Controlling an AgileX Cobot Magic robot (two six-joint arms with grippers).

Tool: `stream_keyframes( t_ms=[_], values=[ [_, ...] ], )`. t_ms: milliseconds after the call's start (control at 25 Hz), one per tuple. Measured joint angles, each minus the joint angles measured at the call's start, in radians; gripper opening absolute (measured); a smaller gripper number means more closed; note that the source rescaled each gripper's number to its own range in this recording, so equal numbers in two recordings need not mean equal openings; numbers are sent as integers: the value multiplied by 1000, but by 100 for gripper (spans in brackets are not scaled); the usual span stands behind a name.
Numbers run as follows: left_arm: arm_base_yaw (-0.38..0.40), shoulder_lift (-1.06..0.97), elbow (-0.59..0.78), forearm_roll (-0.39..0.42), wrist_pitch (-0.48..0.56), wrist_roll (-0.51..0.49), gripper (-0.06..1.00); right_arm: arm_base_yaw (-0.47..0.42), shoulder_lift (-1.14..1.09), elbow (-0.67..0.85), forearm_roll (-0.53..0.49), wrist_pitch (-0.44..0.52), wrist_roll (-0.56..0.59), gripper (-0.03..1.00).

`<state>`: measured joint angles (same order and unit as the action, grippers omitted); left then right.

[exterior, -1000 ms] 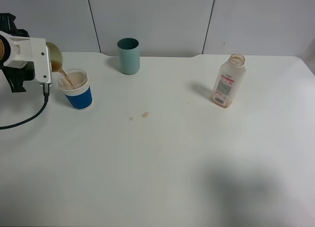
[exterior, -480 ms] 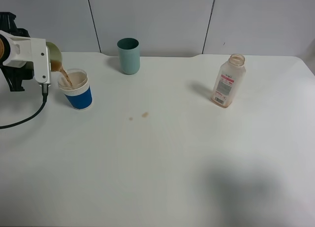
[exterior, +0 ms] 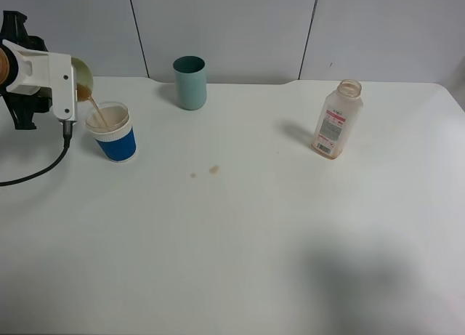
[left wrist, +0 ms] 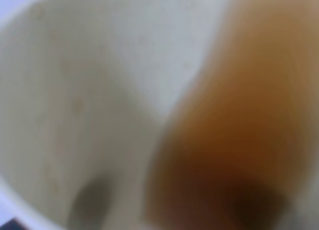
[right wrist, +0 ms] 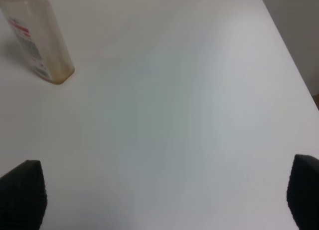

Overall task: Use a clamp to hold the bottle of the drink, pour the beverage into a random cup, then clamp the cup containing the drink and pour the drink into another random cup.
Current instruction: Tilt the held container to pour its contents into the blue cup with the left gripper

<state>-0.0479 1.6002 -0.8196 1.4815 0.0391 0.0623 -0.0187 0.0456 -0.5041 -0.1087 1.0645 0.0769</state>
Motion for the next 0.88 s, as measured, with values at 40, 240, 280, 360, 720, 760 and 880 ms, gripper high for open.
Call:
stream_keyframes(
  t_ms=[40,240,280,360,720,760,880],
  values=[
    [0,0,0,2,3,0,0,0,0,0,0,0,0,93],
    [0,0,0,13,11,0,0,0,0,0,0,0,0,93],
    [0,0,0,17,13,3,0,0,0,0,0,0,0,93],
    [-1,0,0,23,18,3,0,0,0,0,0,0,0,93],
    [-24,0,0,43,35,6,0,0,0,0,0,0,0,93],
    [-24,0,0,44,35,6,0,0,0,0,0,0,0,93],
    [-24,0,0,50,42,6,0,0,0,0,0,0,0,93]
  ],
)
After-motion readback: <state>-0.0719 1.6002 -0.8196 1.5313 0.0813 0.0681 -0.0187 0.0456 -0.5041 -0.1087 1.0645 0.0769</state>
